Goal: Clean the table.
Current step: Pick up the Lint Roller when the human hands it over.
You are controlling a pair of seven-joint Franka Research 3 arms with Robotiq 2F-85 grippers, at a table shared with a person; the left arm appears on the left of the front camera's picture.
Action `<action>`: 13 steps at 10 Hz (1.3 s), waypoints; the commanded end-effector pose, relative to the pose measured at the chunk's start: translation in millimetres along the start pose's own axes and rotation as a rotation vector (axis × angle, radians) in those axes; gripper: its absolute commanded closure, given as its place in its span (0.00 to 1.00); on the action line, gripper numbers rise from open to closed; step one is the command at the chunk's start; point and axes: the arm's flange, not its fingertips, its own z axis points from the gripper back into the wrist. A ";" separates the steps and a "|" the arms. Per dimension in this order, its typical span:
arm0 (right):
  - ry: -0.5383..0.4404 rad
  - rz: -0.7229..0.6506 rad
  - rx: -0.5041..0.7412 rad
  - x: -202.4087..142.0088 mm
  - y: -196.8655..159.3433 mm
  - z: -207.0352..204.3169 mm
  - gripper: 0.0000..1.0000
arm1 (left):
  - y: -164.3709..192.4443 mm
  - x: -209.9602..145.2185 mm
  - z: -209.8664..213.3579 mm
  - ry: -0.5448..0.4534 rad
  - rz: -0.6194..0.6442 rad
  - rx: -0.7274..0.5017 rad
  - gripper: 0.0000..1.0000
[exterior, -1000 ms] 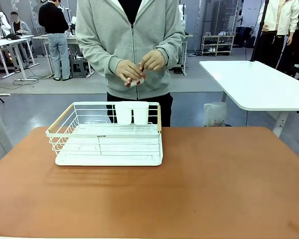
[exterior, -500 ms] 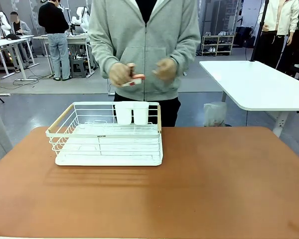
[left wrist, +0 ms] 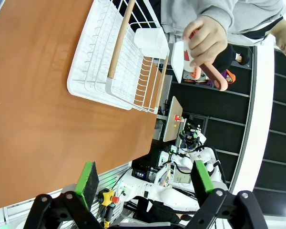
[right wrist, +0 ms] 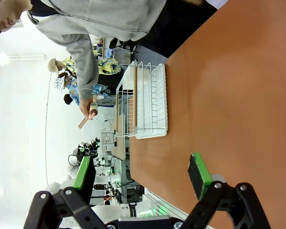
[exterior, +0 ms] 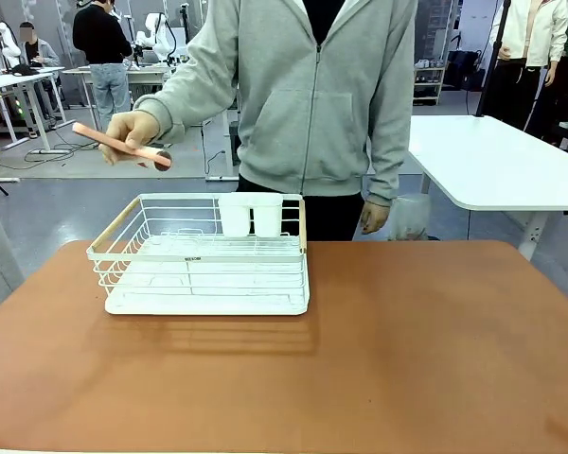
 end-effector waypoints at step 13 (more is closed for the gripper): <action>-0.003 0.001 0.001 -1.0 2.2 0.8 0.00 | -60.0 -3.1 -58.3 -0.056 0.234 0.177 0.00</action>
